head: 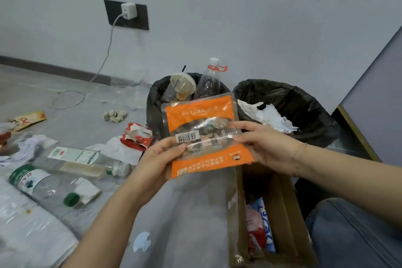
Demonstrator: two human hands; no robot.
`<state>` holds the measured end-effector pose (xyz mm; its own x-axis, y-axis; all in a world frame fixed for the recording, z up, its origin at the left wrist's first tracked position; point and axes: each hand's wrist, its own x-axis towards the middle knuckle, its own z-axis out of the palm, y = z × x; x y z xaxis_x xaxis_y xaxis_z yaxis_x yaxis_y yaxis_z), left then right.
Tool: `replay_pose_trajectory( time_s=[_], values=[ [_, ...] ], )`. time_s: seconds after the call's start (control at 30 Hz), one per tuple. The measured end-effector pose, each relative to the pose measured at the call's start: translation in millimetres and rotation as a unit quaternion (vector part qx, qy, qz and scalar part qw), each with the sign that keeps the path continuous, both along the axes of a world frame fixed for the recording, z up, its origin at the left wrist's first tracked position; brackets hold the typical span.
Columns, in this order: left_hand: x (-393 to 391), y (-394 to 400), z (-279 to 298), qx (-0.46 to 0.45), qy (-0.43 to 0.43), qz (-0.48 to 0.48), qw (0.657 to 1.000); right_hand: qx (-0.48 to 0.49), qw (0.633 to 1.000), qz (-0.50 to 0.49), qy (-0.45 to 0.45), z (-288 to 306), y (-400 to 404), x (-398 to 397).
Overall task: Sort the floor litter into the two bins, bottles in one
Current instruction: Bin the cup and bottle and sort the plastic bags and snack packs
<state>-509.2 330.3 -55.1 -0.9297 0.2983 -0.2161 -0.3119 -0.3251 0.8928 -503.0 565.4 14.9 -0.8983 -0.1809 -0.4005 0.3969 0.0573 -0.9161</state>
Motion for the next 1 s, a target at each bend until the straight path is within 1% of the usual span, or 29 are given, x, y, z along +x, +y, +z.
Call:
replay_pose_trajectory(
  time_s=[0.07,0.1,0.17,0.23,0.3,0.37,0.4,0.47,0.53,0.57,0.6,0.67,0.77,0.83,0.9,0.93,1.0],
  values=[
    [-2,-12,-6,0.092,-0.039,0.001,0.995,-0.039,0.998,0.035,-0.034,-2,-6,0],
    [-3,-17,-9,0.132,-0.059,-0.005,0.989,-0.038,0.997,0.056,-0.043,-5,-8,-1],
    [-4,-28,-15,0.186,-0.095,-0.016,0.978,-0.023,0.996,0.074,-0.047,-12,-12,-2],
    [-2,-34,-17,0.212,-0.122,-0.029,0.969,-0.011,0.996,0.079,-0.034,-14,-14,-2],
    [1,-37,-13,0.202,-0.133,-0.040,0.970,0.010,0.996,0.084,-0.010,-14,-14,-3],
    [4,-36,-11,0.177,-0.136,-0.055,0.973,0.037,0.996,0.084,0.011,-13,-14,-2],
    [6,-34,-9,0.148,-0.131,-0.059,0.978,0.062,0.994,0.080,0.027,-13,-14,-2],
    [8,-29,-8,0.024,-0.096,-0.062,0.993,0.137,0.983,0.084,0.084,-15,-13,0],
    [10,-22,-8,-0.115,-0.039,-0.050,0.991,0.209,0.962,0.104,0.144,-19,-11,2],
    [11,-19,-8,-0.156,-0.006,-0.037,0.987,0.232,0.952,0.109,0.167,-20,-10,3],
    [12,-15,-6,-0.177,0.028,-0.024,0.983,0.251,0.943,0.114,0.189,-23,-8,4],
    [16,-6,1,-0.177,0.088,-0.015,0.980,0.275,0.928,0.126,0.217,-23,-7,4],
    [21,8,9,-0.163,0.140,-0.018,0.976,0.277,0.930,0.159,0.182,-14,-13,7],
    [23,19,8,-0.155,0.144,-0.001,0.977,0.332,0.908,0.180,0.180,-6,-13,10],
    [24,30,1,-0.169,0.131,0.020,0.977,0.429,0.866,0.170,0.194,4,-8,11],
    [26,38,-4,-0.192,0.120,0.021,0.974,0.472,0.846,0.157,0.190,10,-2,11],
    [32,53,-12,-0.262,0.087,-0.005,0.961,0.524,0.824,0.149,0.154,23,8,14]
  ],
)
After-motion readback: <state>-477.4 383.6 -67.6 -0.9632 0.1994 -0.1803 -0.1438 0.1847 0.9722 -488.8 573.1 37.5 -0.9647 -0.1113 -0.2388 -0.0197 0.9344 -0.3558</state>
